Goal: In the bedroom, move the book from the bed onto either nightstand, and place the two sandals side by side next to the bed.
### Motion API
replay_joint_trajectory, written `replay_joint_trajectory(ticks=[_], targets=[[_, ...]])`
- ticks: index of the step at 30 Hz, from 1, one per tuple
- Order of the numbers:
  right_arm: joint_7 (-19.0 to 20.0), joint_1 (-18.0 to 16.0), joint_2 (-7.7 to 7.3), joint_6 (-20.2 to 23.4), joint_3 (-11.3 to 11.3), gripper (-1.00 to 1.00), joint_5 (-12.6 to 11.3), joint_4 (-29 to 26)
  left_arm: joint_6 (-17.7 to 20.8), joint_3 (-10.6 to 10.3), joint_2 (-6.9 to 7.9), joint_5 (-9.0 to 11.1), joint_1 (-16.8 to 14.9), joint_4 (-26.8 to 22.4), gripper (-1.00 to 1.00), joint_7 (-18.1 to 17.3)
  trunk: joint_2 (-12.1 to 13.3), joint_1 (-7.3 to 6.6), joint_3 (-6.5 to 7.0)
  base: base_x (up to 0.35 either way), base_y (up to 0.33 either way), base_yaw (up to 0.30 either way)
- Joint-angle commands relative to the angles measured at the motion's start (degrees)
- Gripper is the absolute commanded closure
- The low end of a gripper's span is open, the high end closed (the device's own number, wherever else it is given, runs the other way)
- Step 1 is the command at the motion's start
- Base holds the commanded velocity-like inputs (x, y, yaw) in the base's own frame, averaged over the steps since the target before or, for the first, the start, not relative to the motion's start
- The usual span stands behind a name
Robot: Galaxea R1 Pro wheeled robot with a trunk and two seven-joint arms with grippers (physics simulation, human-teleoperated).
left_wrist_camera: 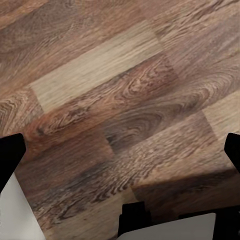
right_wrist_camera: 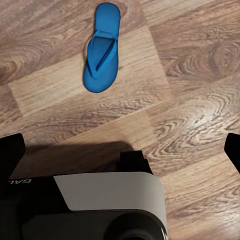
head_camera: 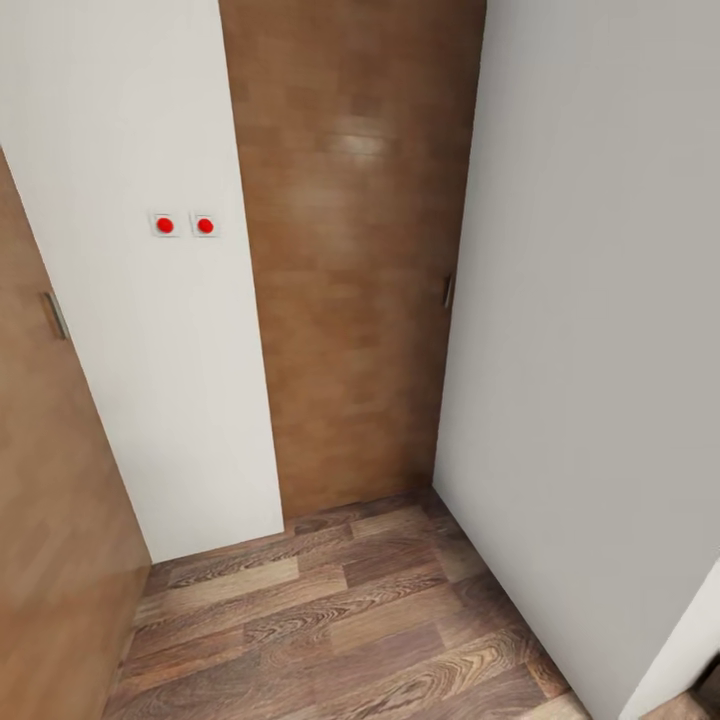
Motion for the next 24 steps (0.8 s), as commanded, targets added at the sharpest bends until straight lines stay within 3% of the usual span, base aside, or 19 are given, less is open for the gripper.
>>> replay_joint_trajectory(ticks=[1, 12, 24], targets=[[0.0, 0.0, 0.05, 0.3, -0.4, -1.0, 0.0, -0.1, -0.2, -0.4, 0.02, -0.2, 0.0, 0.0, -1.0, 0.0, 0.0, 0.0, -0.06, 0.021, 0.009, -0.058], [0.1, 0.0, 0.08, 0.3, -0.4, -1.0, 0.0, -0.1, -0.6, -0.8, 0.06, -0.2, 0.0, 0.0, -1.0, 0.0, 0.0, 0.0, -0.06, 0.073, 0.054, -0.138], [0.1, 0.0, 0.12, 0.3, -0.3, -1.0, 0.1, -0.1, -0.9, -0.8, 0.07, -0.2, 0.0, 0.0, -1.0, 0.0, 0.0, 0.0, -0.06, 0.037, 0.023, -0.026]])
